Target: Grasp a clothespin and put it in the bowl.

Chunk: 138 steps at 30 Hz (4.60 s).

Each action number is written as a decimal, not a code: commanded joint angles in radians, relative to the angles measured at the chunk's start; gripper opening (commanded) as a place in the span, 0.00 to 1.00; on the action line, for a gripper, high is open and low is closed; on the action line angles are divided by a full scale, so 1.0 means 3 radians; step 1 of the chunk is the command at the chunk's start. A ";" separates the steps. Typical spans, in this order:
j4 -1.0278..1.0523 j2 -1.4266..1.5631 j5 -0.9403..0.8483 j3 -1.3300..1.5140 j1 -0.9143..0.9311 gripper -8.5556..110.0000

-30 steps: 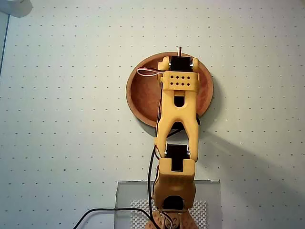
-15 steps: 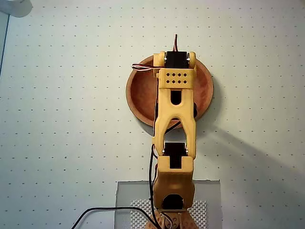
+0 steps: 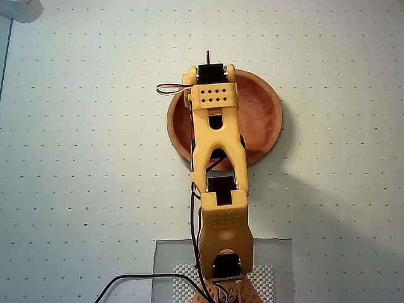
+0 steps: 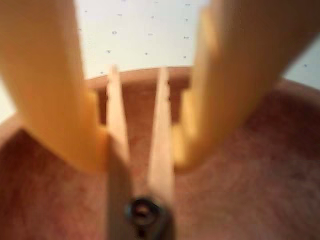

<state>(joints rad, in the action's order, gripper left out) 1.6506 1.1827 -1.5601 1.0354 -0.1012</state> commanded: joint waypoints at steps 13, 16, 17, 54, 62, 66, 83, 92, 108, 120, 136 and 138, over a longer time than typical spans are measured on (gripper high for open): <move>0.0066 0.0230 -0.0046 -0.0199 0.0215 0.17; 0.0061 0.0537 -0.0046 -0.0199 0.0245 0.16; 0.0056 0.0680 -0.0046 -0.0199 0.0251 0.15; -0.1698 0.5062 0.4975 0.2219 0.0261 0.05; -0.2199 0.6090 0.5011 0.3784 0.0266 0.05; -0.2383 0.6530 0.5011 0.4479 0.0430 0.05; -0.2424 0.7517 0.4975 0.5921 0.0435 0.05; -0.2439 0.7532 0.5011 0.6402 0.0409 0.05; -0.2424 0.7537 0.5313 0.6964 0.0414 0.05; -0.2321 0.7527 0.5129 0.6964 0.0414 0.05; -0.2240 0.7522 0.5129 0.6964 0.0419 0.05; -0.2240 0.7522 0.5129 0.6964 0.0419 0.05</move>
<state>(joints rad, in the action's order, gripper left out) 0.9802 3.4300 -0.0153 3.1462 0.0230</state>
